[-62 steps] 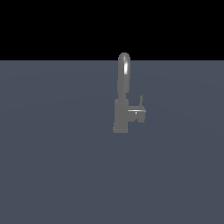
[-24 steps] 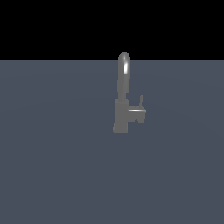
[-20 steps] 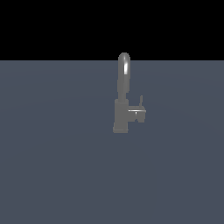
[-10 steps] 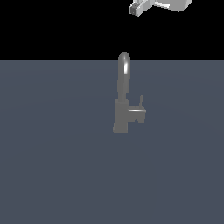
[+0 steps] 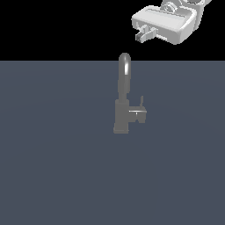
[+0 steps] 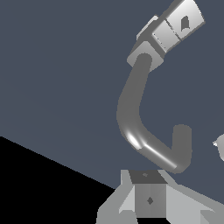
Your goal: Turn on the faucet by rotating a designated handle.
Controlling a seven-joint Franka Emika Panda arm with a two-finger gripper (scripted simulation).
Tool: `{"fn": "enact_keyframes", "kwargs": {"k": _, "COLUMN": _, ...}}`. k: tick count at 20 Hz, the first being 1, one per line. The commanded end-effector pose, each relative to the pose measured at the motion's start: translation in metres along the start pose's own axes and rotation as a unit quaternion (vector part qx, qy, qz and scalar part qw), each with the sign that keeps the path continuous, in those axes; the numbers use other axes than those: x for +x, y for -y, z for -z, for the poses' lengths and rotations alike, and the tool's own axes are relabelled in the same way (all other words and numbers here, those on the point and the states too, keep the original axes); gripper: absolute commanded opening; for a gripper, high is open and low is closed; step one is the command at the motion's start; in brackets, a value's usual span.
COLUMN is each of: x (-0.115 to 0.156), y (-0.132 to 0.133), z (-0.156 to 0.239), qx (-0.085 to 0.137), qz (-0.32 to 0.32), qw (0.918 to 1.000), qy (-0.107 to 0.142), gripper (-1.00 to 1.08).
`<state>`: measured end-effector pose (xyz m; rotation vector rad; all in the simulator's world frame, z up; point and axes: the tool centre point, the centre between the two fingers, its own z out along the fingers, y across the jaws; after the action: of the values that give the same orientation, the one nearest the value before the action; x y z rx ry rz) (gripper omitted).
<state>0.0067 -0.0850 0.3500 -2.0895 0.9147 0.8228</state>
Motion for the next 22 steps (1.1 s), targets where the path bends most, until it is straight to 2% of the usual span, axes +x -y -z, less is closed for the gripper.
{"fn": "enact_keyframes", "kwargs": {"k": 1, "x": 0.02, "y": -0.002, "z": -0.001, "qx": 0.023, "qz": -0.023, "qw": 0.9992, "qy": 0.023, "gripper": -1.0}}
{"fn": "enact_keyframes", "kwargs": {"k": 6, "x": 0.062, "y": -0.008, "z": -0.008, "qx": 0.071, "qz": -0.075, "qw": 0.9921, "qy": 0.071, "gripper": -1.0}}
{"fn": "enact_keyframes", "kwargs": {"k": 10, "x": 0.096, "y": -0.016, "z": -0.018, "qx": 0.113, "qz": -0.118, "qw": 0.9802, "qy": 0.112, "gripper": -1.0}}
{"fn": "enact_keyframes", "kwargs": {"k": 17, "x": 0.149, "y": -0.033, "z": -0.043, "qx": 0.18, "qz": -0.19, "qw": 0.9484, "qy": 0.179, "gripper": -1.0}}
{"fn": "enact_keyframes", "kwargs": {"k": 22, "x": 0.174, "y": -0.044, "z": -0.061, "qx": 0.215, "qz": -0.228, "qw": 0.9253, "qy": 0.213, "gripper": -1.0}}
